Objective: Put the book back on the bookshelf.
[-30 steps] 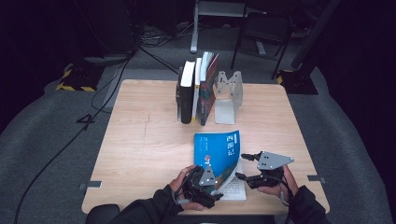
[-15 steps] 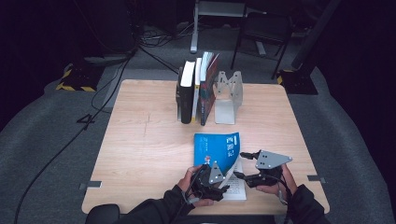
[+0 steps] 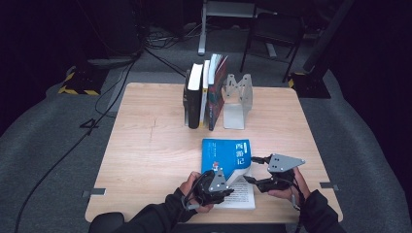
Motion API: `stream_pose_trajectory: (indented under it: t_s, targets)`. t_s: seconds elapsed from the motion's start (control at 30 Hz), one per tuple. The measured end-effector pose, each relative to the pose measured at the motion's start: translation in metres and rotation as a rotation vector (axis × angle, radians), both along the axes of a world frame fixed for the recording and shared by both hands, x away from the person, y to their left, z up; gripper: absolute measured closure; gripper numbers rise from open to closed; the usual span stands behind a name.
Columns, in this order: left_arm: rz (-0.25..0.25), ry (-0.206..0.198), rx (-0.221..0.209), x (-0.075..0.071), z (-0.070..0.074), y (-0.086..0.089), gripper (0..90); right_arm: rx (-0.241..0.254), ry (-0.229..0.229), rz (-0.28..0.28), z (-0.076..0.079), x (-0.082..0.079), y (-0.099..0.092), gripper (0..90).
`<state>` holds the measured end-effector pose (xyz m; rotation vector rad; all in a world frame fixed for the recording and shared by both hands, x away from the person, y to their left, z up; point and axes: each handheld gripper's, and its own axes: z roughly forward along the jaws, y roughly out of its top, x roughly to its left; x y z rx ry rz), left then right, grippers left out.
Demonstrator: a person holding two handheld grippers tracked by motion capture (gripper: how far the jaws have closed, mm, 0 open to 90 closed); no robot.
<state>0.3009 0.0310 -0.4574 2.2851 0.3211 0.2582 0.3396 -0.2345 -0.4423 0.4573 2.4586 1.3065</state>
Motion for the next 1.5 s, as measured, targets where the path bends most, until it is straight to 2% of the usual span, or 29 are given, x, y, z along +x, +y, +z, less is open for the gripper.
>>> stream_pose_trajectory:
  t_s: [0.13,0.2,0.3,0.4,0.43,0.57,0.8,0.87,0.9,0.93,0.97,1.03,1.1,1.17,1.23,1.37,1.43,1.5]
  targets:
    - [-0.026,-0.009,0.002,0.005,0.000,0.017,72.5,-0.008,-0.019,0.017,-0.003,0.002,0.004,31.7]
    - [-0.032,0.007,-0.009,0.009,-0.001,0.027,73.2,-0.010,-0.010,0.030,-0.005,0.004,0.009,31.1]
    - [-0.035,0.023,-0.008,0.015,-0.001,0.039,73.3,-0.036,-0.017,0.056,-0.008,0.007,0.017,31.4]
    - [-0.036,0.016,-0.003,0.018,-0.001,0.048,73.3,-0.058,-0.029,0.074,-0.012,0.009,0.026,31.8]
    - [-0.035,0.013,0.000,0.019,0.000,0.051,73.7,-0.061,-0.017,0.077,-0.015,0.012,0.029,33.0]
    - [-0.024,0.018,-0.004,0.022,0.000,0.062,74.0,-0.073,-0.018,0.087,-0.021,0.016,0.038,48.5]
    - [0.042,0.029,-0.003,0.025,-0.002,0.086,71.9,-0.070,-0.060,0.095,-0.026,0.013,0.047,58.3]
    - [0.058,0.017,0.016,0.023,-0.003,0.089,69.8,-0.071,-0.068,0.095,-0.026,0.011,0.049,60.8]
    - [0.058,0.017,0.016,0.023,-0.003,0.089,65.8,-0.071,-0.068,0.095,-0.026,0.011,0.049,60.8]
    - [0.067,0.014,0.043,0.023,-0.005,0.090,65.8,-0.084,-0.082,0.102,-0.025,0.010,0.050,62.5]
    - [0.075,0.003,0.052,0.021,-0.007,0.091,62.1,-0.097,-0.095,0.102,-0.025,0.008,0.051,63.5]
    - [0.109,-0.004,0.050,0.019,-0.009,0.094,60.7,-0.108,-0.105,0.102,-0.025,0.006,0.052,65.0]
    - [0.147,-0.016,0.066,0.019,-0.012,0.098,57.1,-0.114,-0.112,0.102,-0.023,0.004,0.053,67.2]
    - [0.167,-0.013,0.062,0.021,-0.013,0.102,57.0,-0.112,-0.112,0.112,-0.022,0.002,0.052,69.0]
    - [0.175,-0.011,0.063,0.023,-0.013,0.103,57.1,-0.110,-0.113,0.111,-0.021,0.000,0.052,70.2]
    - [0.177,-0.034,0.082,0.028,-0.014,0.099,58.2,-0.113,-0.115,0.107,-0.020,-0.002,0.052,71.4]
    - [0.165,-0.039,0.086,0.035,-0.014,0.095,57.7,-0.088,-0.088,0.104,-0.020,-0.003,0.048,72.6]
    - [0.150,-0.044,0.087,0.043,-0.015,0.090,57.5,-0.094,-0.093,0.093,-0.019,-0.005,0.046,73.5]
